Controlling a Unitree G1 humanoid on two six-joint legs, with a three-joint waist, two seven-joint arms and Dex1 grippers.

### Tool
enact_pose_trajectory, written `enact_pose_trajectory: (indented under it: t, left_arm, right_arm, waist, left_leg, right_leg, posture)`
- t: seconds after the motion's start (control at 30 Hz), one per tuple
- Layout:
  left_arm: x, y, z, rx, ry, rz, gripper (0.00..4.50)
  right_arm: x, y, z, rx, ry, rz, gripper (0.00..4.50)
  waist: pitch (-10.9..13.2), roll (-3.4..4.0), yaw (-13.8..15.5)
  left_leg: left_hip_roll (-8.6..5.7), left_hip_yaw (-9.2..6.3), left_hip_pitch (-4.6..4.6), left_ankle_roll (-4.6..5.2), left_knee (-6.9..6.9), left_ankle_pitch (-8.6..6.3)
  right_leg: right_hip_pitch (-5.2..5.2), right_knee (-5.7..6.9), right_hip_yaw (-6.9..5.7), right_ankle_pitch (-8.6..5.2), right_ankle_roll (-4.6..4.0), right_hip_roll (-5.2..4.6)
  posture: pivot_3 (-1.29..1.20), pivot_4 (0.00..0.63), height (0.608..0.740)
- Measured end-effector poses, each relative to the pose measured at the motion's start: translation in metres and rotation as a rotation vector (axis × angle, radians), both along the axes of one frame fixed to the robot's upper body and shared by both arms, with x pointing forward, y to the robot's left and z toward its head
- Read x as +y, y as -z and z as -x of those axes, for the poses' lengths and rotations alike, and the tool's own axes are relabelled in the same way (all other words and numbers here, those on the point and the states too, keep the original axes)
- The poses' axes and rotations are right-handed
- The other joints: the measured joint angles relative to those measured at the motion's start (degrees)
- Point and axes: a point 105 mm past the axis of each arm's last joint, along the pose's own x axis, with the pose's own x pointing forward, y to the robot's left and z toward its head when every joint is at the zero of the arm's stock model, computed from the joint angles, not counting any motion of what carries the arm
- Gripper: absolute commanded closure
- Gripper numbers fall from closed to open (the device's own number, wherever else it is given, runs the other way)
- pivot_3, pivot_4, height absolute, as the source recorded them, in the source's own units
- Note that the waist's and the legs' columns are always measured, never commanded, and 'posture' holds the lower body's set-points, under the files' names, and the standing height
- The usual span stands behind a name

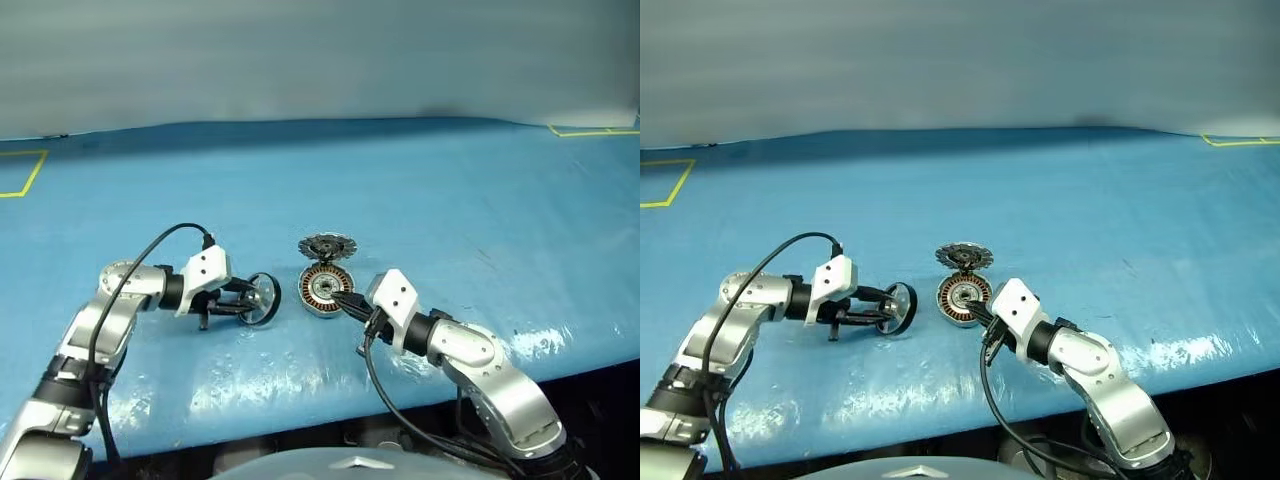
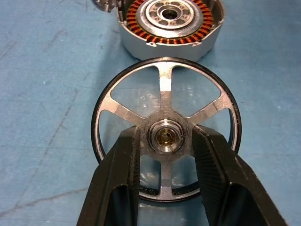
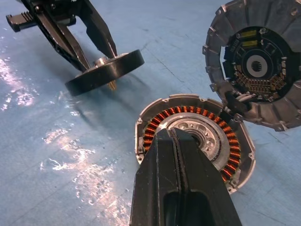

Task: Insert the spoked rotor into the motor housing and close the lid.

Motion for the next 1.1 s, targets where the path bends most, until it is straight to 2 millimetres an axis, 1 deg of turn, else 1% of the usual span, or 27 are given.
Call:
enact_pose_trajectory:
  t: [0.1, 0.2, 0.27, 0.33, 0.43, 0.5, 0.57, 0.8, 0.9, 1.1]
  left_arm:
    - [-0.022, -0.004, 0.01, 0.0, -0.009, 0.11, 3.15]
    - [-0.032, -0.015, 0.011, -0.03, -0.009, 0.158, 3.15]
    - [-0.042, -0.023, 0.012, -0.023, -0.012, 0.236, 3.15]
    - [-0.049, -0.03, 0.011, -0.024, 0.001, 0.278, 3.15]
    - [-0.056, -0.041, 0.004, -0.063, 0.021, 0.285, 3.15]
    - [-0.064, -0.042, 0.001, -0.066, 0.034, 0.301, 3.15]
    - [-0.072, -0.037, -0.003, -0.059, 0.043, 0.309, 3.15]
    - [-0.082, -0.031, -0.013, -0.044, 0.059, 0.292, 3.15]
    - [-0.081, -0.023, -0.015, -0.028, 0.059, 0.264, 3.15]
    - [-0.076, -0.023, -0.021, -0.051, 0.063, 0.207, 3.15]
  right_arm:
    - [0.0, -0.001, 0.003, 0.018, -0.013, -0.029, 4.5]
    - [-0.005, -0.001, 0.006, 0.042, -0.013, -0.043, 4.5]
    - [-0.011, 0.0, 0.01, 0.066, -0.021, -0.044, 4.5]
    - [-0.016, 0.002, 0.013, 0.092, -0.004, -0.049, 4.5]
    - [-0.03, 0.006, 0.013, 0.126, 0.067, -0.057, 4.5]
    - [-0.038, 0.01, 0.013, 0.14, 0.105, -0.056, 4.5]
    - [-0.042, 0.016, 0.013, 0.159, 0.139, -0.056, 4.5]
    - [-0.049, 0.025, 0.016, 0.179, 0.22, -0.06, 4.5]
    - [-0.051, 0.029, 0.018, 0.183, 0.238, -0.046, 4.5]
    - [-0.049, 0.032, 0.016, 0.168, 0.258, -0.038, 4.5]
  waist:
    - [0.01, -0.02, 0.39]
    - [0.01, 0.0, 0.51]
    - [0.02, 0.01, 0.51]
    - [0.02, 0.0, 0.62]
    - [0.02, 0.01, 0.86]
    - [0.01, 0.02, 0.9]
    - [0.01, 0.02, 0.92]
    - [0.02, 0.02, 0.94]
    - [0.02, 0.02, 0.84]
    - [0.02, 0.03, 0.92]
  left_leg:
    - [-0.01, -0.02, -0.02, 0.01, 0.02, -0.01]
    - [-0.01, -0.03, -0.01, 0.01, 0.02, 0.0]
    - [-0.02, -0.03, -0.01, 0.01, 0.02, -0.01]
    - [-0.02, -0.03, -0.01, 0.01, 0.03, -0.01]
    - [-0.03, -0.03, 0.0, 0.01, 0.02, 0.0]
    - [-0.06, -0.02, -0.01, 0.02, 0.02, -0.01]
    - [-0.09, -0.01, -0.01, 0.03, 0.02, -0.01]
    - [-0.08, -0.03, -0.02, 0.04, 0.0, -0.02]
    - [-0.08, 0.0, -0.02, 0.05, 0.0, -0.03]
    - [-0.06, -0.02, -0.02, 0.05, 0.0, -0.02]
  right_leg:
    - [0.0, -0.01, -0.01, 0.0, 0.0, 0.01]
    - [0.01, -0.01, -0.02, 0.0, -0.01, 0.02]
    - [0.01, -0.01, -0.01, 0.0, -0.01, 0.02]
    - [0.02, -0.01, -0.01, 0.0, -0.01, 0.03]
    - [0.02, -0.02, -0.01, 0.0, -0.01, 0.06]
    - [0.02, -0.03, 0.01, 0.0, -0.01, 0.05]
    - [0.02, -0.05, 0.02, 0.0, 0.0, 0.05]
    - [0.01, -0.06, 0.02, -0.01, -0.01, 0.06]
    - [-0.01, -0.07, 0.04, -0.01, -0.01, 0.05]
    - [0.0, -0.07, 0.02, -0.02, -0.02, 0.05]
  posture:
    - [0.0, 0.15, 0.74]
    - [0.0, 0.15, 0.74]
    - [0.0, 0.15, 0.74]
    - [0.0, 0.15, 0.74]
    - [0.0, 0.15, 0.74]
    - [0.0, 0.15, 0.74]
    - [0.0, 0.15, 0.74]
    - [0.0, 0.15, 0.74]
    - [0.0, 0.15, 0.74]
    - [0.0, 0.15, 0.74]
